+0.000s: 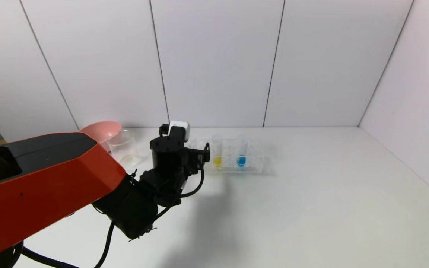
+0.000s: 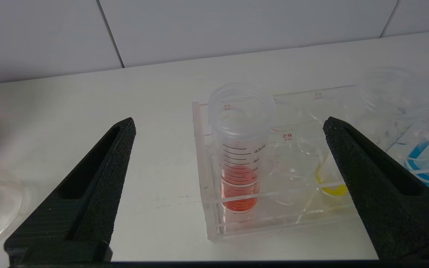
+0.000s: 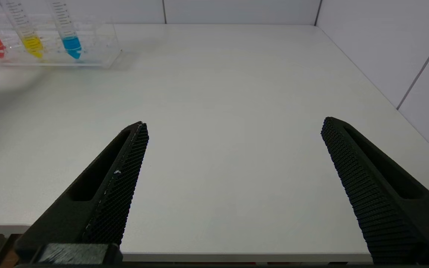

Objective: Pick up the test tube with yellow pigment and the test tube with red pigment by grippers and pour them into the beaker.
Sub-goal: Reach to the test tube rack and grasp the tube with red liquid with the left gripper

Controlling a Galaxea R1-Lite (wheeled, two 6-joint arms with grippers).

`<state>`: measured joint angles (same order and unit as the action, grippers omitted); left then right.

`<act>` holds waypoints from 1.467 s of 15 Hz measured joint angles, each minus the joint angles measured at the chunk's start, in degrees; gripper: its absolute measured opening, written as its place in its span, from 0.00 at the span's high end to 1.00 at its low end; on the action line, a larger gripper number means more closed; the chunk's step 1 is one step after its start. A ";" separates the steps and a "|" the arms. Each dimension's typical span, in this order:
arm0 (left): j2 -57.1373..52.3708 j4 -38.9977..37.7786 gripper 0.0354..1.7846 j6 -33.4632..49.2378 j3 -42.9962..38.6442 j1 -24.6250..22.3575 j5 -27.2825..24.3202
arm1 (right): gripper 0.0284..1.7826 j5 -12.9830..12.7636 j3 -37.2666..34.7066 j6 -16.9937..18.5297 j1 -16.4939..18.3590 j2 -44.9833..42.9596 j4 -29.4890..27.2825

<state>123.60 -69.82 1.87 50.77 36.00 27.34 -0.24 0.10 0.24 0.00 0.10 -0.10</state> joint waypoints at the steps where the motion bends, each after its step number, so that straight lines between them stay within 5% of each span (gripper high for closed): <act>1: 0.22 0.09 0.01 0.04 0.30 -0.12 -0.01 | 0.05 0.00 0.00 0.00 0.00 0.00 0.00; 12: 2.43 3.36 0.07 0.56 2.72 -1.50 -0.87 | 0.05 0.00 0.00 0.02 0.00 0.00 0.00; 15: 2.83 3.75 0.24 0.56 3.06 -1.55 -0.98 | 0.05 0.00 0.00 0.02 0.00 0.00 0.00; 20: 3.55 3.74 0.73 0.56 3.47 -1.46 -1.44 | 0.05 -0.02 0.00 0.02 0.00 0.00 0.00; 22: 3.61 3.64 0.76 0.56 3.47 -1.50 -1.52 | 0.05 0.00 0.00 0.02 0.02 0.00 0.00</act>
<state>127.21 -66.17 2.43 54.25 34.50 25.82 -0.24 0.10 0.27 0.02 0.10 -0.10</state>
